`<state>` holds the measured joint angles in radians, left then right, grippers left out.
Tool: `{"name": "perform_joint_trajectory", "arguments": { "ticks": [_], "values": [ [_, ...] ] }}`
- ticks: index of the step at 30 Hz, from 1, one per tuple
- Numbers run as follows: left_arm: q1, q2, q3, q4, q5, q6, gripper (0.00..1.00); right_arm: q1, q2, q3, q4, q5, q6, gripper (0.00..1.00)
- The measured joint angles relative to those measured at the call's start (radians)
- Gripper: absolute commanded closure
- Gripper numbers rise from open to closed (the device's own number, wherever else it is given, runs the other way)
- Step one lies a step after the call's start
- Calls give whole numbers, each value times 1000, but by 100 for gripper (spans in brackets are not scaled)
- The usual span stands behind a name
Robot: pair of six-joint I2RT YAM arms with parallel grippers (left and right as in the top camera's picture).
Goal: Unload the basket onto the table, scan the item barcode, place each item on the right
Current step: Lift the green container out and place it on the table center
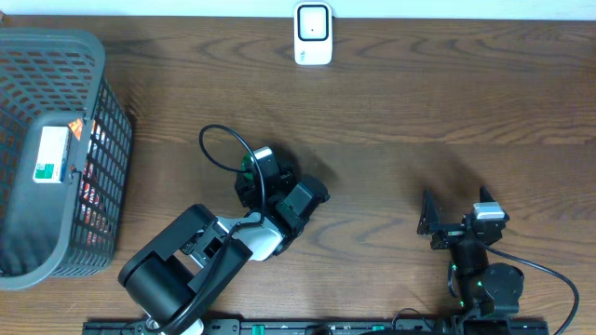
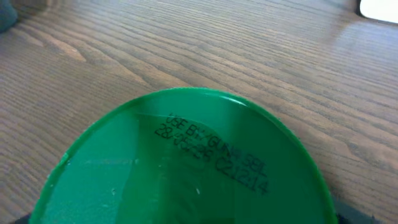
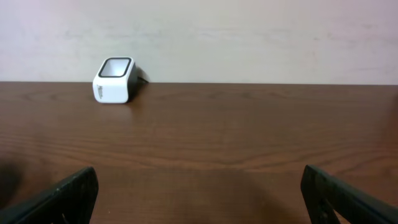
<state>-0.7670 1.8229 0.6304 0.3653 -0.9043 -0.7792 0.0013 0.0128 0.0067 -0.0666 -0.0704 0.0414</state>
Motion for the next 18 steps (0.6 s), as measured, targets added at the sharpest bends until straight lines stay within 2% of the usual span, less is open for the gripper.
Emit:
{"name": "perform_joint_trajectory", "arguments": {
  "ticks": [1,5,9,14,16,18],
  "values": [
    [-1,-6,0,5,0,22,7,0,0,0,0,0,0,1],
    [-16,-100,-3,24,0,172,7,0,0,0,0,0,0,1],
    [-76,-338,-1,4,7,376,6,0,0,0,0,0,0,1],
    [-153,-725,31,-221,80,512,6,0,0,0,0,0,0,1],
    [-142,-855,58,-317,99,536,6,0,0,0,0,0,0,1],
    [-95,-985,121,-479,119,553,6,0,0,0,0,0,0,1]
  ]
}}
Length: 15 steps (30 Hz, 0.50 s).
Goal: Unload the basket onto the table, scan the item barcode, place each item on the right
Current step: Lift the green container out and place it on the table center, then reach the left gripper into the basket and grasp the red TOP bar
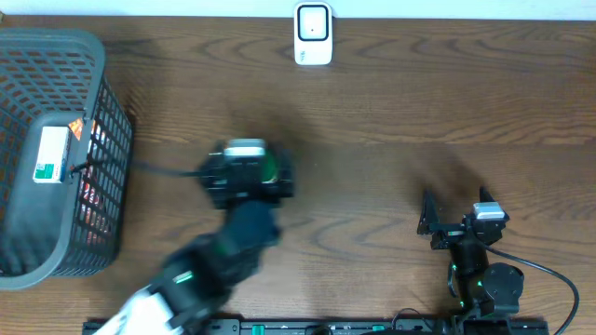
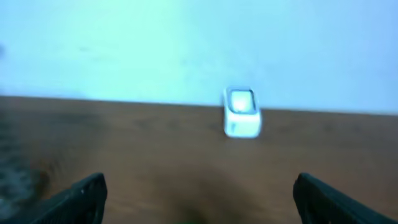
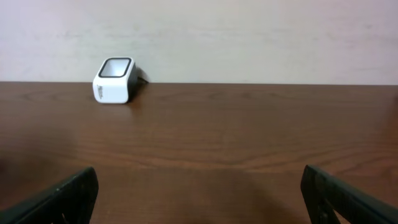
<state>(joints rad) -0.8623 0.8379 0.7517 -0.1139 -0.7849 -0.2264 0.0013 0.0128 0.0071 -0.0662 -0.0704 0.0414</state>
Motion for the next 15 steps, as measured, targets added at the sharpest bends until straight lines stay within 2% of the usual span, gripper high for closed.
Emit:
{"name": "perform_joint_trajectory", "arguments": {
  "ticks": [3,6,10,15],
  "values": [
    [132,-124,145,-225,13,18,6,0,0,0,0,0,0,1],
    [303,-179,338,-372,18,23,6,0,0,0,0,0,0,1],
    [524,-169,587,-507,16,22,6,0,0,0,0,0,0,1],
    [737,-76,789,-595,31,21,6,0,0,0,0,0,0,1]
  ]
}}
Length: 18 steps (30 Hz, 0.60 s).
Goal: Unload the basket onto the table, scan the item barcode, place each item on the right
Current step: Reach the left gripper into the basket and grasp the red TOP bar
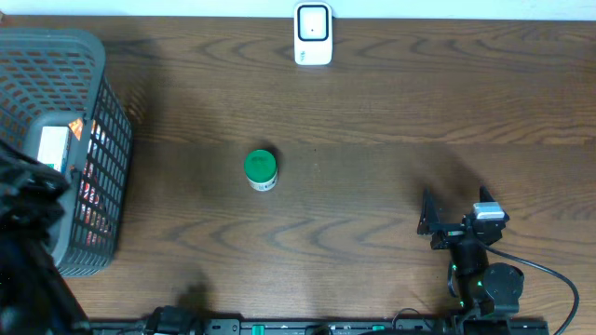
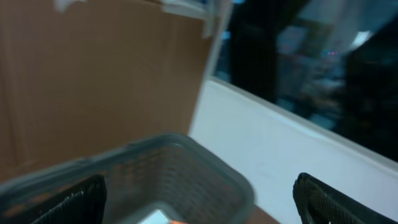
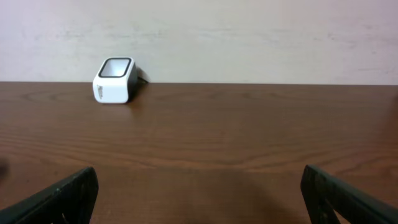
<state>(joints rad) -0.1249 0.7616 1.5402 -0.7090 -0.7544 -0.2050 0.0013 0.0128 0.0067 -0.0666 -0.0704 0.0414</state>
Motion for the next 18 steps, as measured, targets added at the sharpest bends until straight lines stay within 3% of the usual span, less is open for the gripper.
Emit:
{"name": "perform_joint_trajectory", "arguments": {
  "ticks": [7,13,18],
  "values": [
    [239,301,62,-145,156,-10,6,0,0,0,0,0,0,1],
    [498,610,47,-270,462,-58,6,0,0,0,0,0,0,1],
    [647,729,46,-318,638,-64,7,0,0,0,0,0,0,1]
  ]
}}
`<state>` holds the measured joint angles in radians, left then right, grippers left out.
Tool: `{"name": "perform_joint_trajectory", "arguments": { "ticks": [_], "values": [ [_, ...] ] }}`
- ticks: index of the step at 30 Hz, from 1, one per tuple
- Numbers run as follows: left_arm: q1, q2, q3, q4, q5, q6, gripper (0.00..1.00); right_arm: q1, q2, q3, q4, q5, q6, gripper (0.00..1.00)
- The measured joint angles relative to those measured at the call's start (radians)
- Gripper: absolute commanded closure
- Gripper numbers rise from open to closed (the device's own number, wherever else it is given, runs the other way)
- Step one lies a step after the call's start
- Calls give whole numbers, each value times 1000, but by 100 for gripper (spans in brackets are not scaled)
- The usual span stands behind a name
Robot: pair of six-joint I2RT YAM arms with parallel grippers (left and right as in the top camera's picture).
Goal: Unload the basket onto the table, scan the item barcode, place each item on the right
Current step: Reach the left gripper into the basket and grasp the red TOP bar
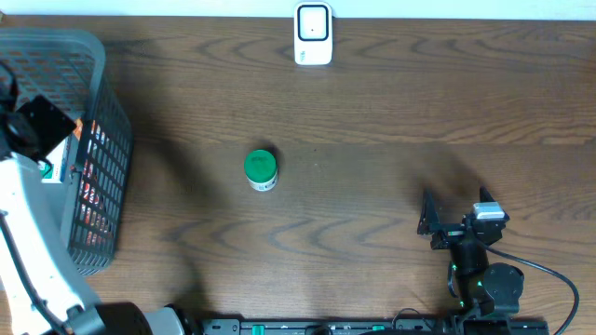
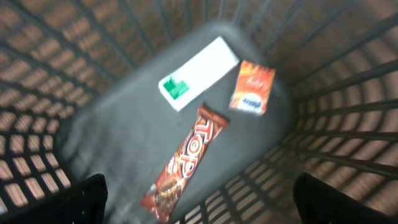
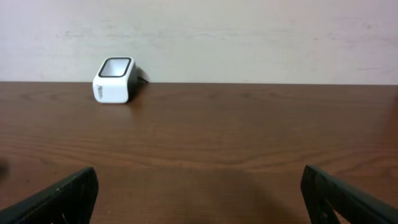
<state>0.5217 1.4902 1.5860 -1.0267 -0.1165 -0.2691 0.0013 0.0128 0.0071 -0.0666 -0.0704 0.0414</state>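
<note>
A small jar with a green lid [image 1: 260,169] stands alone on the wooden table's middle. The white scanner [image 1: 313,33] sits at the far edge, also seen in the right wrist view [image 3: 114,79]. My left gripper [image 1: 37,128] hangs over the grey basket [image 1: 104,84], open [image 2: 199,202] and holding nothing. Below it on the basket floor lie a white box with a green mark [image 2: 198,73], an orange packet [image 2: 253,87] and a red chocolate bar [image 2: 186,163]. My right gripper [image 1: 456,212] rests open near the front right, facing the scanner [image 3: 199,199].
The basket's mesh walls [image 2: 348,74] rise on all sides round the left gripper's view. A pale wall [image 3: 249,31] stands behind the table's far edge. Bare wood [image 1: 391,112] lies between jar, scanner and right arm.
My left gripper was at the basket's rim, facing the room beyond it. Now it is above the basket, looking straight down at the items inside. The jar and the right arm have not moved.
My left gripper was first at the green-lidded jar in the table's middle, the lid filling its view. Then it was open above the jar, facing the scanner. After that the jar stood alone and the arm was at the basket, where it now hangs over the items.
</note>
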Motion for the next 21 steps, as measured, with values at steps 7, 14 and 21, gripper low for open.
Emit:
{"name": "perform_joint_trajectory", "arguments": {
  "ticks": [7,14,21],
  "values": [
    [33,144,-5,-14,90,40,6,0,0,0,0,0,0,1],
    [32,322,-21,-30,112,82,7,0,0,0,0,0,0,1],
    [32,425,-27,-37,95,108,7,0,0,0,0,0,0,1]
  ]
}}
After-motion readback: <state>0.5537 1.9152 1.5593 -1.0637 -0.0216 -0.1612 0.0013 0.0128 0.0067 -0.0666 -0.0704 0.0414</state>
